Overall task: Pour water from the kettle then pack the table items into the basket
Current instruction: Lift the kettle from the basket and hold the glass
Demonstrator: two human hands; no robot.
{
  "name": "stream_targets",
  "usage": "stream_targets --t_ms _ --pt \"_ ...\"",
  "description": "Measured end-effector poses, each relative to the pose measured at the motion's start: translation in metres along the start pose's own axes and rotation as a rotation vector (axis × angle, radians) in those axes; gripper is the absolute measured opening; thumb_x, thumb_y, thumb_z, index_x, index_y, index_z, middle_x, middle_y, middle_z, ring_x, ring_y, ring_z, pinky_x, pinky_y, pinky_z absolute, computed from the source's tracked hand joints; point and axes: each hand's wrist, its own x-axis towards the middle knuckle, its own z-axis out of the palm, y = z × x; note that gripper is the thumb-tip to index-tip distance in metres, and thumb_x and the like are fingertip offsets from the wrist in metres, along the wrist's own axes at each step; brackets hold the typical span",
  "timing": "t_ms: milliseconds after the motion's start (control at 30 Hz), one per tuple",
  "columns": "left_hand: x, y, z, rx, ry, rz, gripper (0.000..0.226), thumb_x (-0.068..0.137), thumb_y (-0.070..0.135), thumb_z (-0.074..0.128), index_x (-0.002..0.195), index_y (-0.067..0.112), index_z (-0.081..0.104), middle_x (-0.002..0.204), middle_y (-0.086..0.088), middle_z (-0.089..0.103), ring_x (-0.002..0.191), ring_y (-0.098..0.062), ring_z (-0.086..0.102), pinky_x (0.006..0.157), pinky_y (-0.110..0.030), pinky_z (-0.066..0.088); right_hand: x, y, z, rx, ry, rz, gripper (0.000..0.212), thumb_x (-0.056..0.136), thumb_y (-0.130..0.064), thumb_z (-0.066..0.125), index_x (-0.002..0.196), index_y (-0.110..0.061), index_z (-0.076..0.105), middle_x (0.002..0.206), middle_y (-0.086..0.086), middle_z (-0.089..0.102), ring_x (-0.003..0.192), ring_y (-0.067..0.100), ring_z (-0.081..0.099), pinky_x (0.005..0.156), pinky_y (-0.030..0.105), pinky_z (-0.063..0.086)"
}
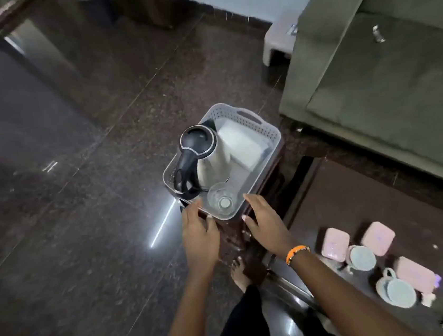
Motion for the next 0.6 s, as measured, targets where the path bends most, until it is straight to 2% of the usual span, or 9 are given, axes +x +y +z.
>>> stream_targets --t_ms 67,167,233,367,433,467,600 --pt "0.019 -0.006 -0.005 -0.049 0.048 -0.087 0.053 0.086 0.007 0.052 0.137 0.014 0.039 0.137 -0.004 0.045 0.117 -0.008 0.042 0.1 -0.026 0.033 0.02 -0.003 0.014 -0.023 -0.024 0.058 0.063 0.091 -0.014 0.052 0.145 -0.005 0.021 0.153 0.01 0.024 0.143 0.021 0.022 0.117 0.024 0.015" --pt "0.047 -0.014 -0.011 -0.051 0.018 -0.131 0.064 0.085 0.012 0.057 0.143 0.014 0.029 0.147 -0.006 0.034 0.135 -0.021 0.033 0.112 -0.043 0.03 0.045 -0.004 0.036 -0.096 -0.054 0.118 0.08 0.088 -0.02 0.058 0.147 -0.002 0.007 0.157 0.012 0.008 0.147 0.022 0.006 0.119 0.026 0.006" --pt "0.066 -0.018 -0.013 -0.056 -0.02 -0.12 0.064 0.084 0.016 0.06 0.141 0.017 0.031 0.145 -0.003 0.037 0.133 -0.016 0.035 0.112 -0.036 0.029 0.056 -0.001 0.05 -0.156 -0.069 0.151 0.087 0.085 -0.024 0.061 0.146 -0.002 0.003 0.157 0.013 0.007 0.147 0.025 0.006 0.121 0.031 0.008" --pt "0.099 -0.021 -0.015 -0.099 -0.102 -0.121 0.058 0.082 0.025 0.063 0.135 0.022 0.04 0.121 0.014 0.048 0.106 0.0 0.046 0.091 -0.015 0.033 0.074 0.001 0.063 -0.169 -0.056 0.185 0.095 0.08 -0.024 0.068 0.146 -0.003 0.005 0.155 0.013 0.013 0.145 0.026 0.012 0.119 0.034 0.018" --pt "0.114 -0.026 -0.015 -0.133 -0.127 -0.139 0.049 0.081 0.024 0.065 0.127 0.02 0.048 0.107 0.018 0.056 0.092 0.009 0.053 0.076 0.002 0.035 0.081 0.001 0.067 -0.142 -0.046 0.206 0.098 0.077 -0.023 0.072 0.146 -0.005 0.006 0.154 0.011 0.015 0.144 0.025 0.015 0.117 0.034 0.024" --pt "0.122 -0.029 -0.014 -0.136 -0.141 -0.145 0.045 0.08 0.022 0.065 0.123 0.019 0.051 0.099 0.019 0.057 0.087 0.012 0.053 0.069 0.003 0.037 0.084 0.002 0.069 -0.136 -0.039 0.214 0.099 0.076 -0.023 0.073 0.146 -0.006 0.007 0.153 0.01 0.016 0.144 0.025 0.017 0.116 0.034 0.027" --pt "0.143 -0.036 -0.008 -0.056 -0.237 -0.164 0.031 0.077 0.023 0.07 0.104 0.021 0.055 0.08 0.018 0.056 0.074 0.0 0.055 0.061 -0.014 0.04 0.094 0.006 0.073 -0.117 -0.025 0.228 0.098 0.071 -0.02 0.077 0.145 -0.006 0.014 0.148 0.01 0.024 0.14 0.025 0.026 0.112 0.035 0.034"
